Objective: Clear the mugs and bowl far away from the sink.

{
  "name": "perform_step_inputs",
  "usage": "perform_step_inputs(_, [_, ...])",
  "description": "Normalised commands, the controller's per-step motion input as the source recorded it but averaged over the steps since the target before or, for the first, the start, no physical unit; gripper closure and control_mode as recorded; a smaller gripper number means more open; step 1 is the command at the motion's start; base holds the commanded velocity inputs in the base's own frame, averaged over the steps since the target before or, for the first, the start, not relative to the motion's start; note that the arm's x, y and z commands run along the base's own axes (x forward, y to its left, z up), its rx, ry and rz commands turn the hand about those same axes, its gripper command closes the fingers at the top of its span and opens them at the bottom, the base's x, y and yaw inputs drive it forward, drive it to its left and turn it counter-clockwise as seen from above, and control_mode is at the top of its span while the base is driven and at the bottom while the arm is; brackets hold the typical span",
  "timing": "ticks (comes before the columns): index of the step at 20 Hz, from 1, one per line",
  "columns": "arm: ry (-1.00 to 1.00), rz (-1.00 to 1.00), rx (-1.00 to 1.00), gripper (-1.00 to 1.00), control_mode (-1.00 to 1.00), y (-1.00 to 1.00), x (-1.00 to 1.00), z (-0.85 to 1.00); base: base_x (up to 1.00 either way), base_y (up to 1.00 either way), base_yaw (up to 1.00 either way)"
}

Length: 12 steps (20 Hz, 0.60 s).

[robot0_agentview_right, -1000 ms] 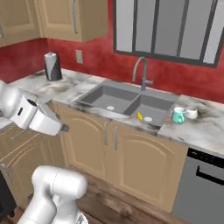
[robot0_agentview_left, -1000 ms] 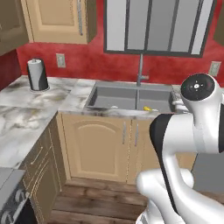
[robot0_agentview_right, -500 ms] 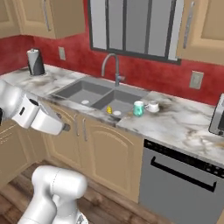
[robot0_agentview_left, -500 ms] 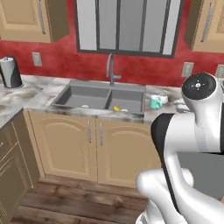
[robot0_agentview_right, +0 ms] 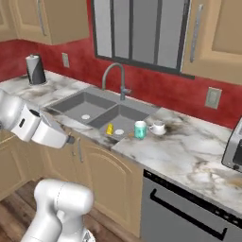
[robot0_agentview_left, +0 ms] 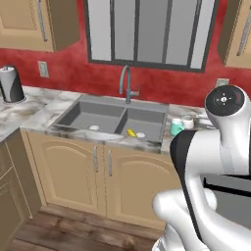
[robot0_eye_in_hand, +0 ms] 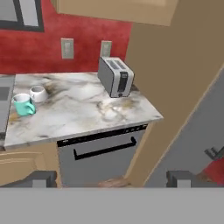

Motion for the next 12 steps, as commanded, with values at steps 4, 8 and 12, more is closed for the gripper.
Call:
perform_step_inputs(4, [0.0,0.0,0.0,-1.0,1.0,0.0,0.0,0.0,0.95,-0.76,0.3])
perform_step_inputs(8, [0.0,0.0,0.0,-1.0,1.0,0.0,0.0,0.0,0.66,-0.97,0.24])
perform_step_inputs(12, [0.0,0.0,0.0,-1.0,1.0,0.0,0.0,0.0,0.74,-0.72,0.28])
